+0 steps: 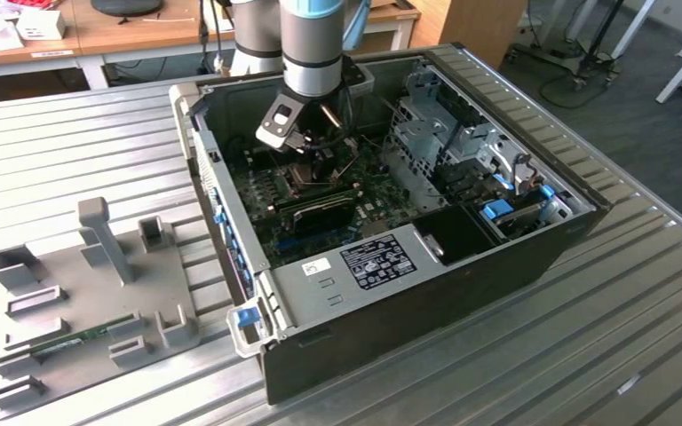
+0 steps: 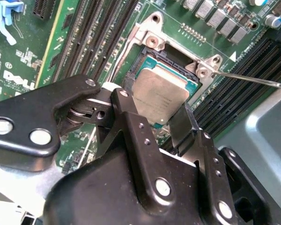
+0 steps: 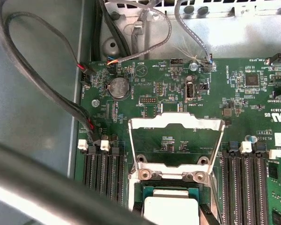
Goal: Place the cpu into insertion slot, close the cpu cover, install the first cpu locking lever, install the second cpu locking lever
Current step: 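Place the cpu into insertion slot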
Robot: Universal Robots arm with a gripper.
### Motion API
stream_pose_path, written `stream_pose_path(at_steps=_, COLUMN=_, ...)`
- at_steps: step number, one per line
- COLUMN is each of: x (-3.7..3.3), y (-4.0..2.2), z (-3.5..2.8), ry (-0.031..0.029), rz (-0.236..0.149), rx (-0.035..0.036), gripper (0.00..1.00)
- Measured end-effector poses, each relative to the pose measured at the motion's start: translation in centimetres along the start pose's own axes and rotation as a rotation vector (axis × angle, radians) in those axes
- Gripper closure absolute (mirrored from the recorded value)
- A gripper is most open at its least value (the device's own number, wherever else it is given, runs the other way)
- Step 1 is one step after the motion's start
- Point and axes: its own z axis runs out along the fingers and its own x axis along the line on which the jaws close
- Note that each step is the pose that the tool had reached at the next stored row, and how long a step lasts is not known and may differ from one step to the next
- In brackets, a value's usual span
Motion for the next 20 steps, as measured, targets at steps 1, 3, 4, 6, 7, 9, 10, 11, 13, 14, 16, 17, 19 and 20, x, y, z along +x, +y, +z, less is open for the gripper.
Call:
stream_pose_path(at_steps=1, x=-0.01, y=-0.01, z=0.06, ry=-0.0003, rz=0.0, rx=0.0001, gripper=0.46)
stream_pose_path(at_steps=3, x=-0.01, y=-0.02, z=0.12, ry=-0.0004, rz=0.0, rx=0.0002, gripper=0.46)
stream_pose_path(at_steps=4, x=-0.01, y=-0.02, z=0.13, ry=-0.0005, rz=0.0, rx=0.0002, gripper=0.46)
stream_pose_path(at_steps=6, x=-0.01, y=-0.02, z=0.18, ry=-0.0001, rz=0.0, rx=0.0, gripper=0.46)
stream_pose_path(at_steps=7, x=-0.01, y=-0.03, z=0.24, ry=0.0, rz=0.0, rx=-0.0001, gripper=0.46)
stream_pose_path(at_steps=9, x=-0.02, y=-0.04, z=0.31, ry=-0.0003, rz=0.0, rx=0.0001, gripper=0.46)
stream_pose_path(at_steps=10, x=-0.02, y=-0.04, z=0.31, ry=-0.0004, rz=0.0, rx=0.0002, gripper=0.46)
stream_pose_path(at_steps=11, x=-0.02, y=-0.04, z=0.31, ry=-0.0005, rz=0.0, rx=0.0002, gripper=0.46)
stream_pose_path(at_steps=13, x=-0.02, y=-0.04, z=0.32, ry=-0.0004, rz=0.0, rx=0.0002, gripper=0.46)
stream_pose_path(at_steps=14, x=-0.02, y=-0.05, z=0.33, ry=-0.0003, rz=0.0, rx=0.0001, gripper=0.46)
stream_pose_path(at_steps=16, x=-0.02, y=-0.06, z=0.35, ry=-0.0003, rz=0.0, rx=0.0001, gripper=0.46)
stream_pose_path(at_steps=17, x=-0.02, y=-0.06, z=0.36, ry=-0.0004, rz=0.0, rx=0.0002, gripper=0.46)
stream_pose_path(at_steps=19, x=-0.02, y=-0.06, z=0.39, ry=-0.0004, rz=0.0, rx=0.0001, gripper=0.46)
stream_pose_path(at_steps=20, x=-0.02, y=-0.06, z=0.42, ry=-0.0003, rz=0.0, rx=0.0002, gripper=0.46)
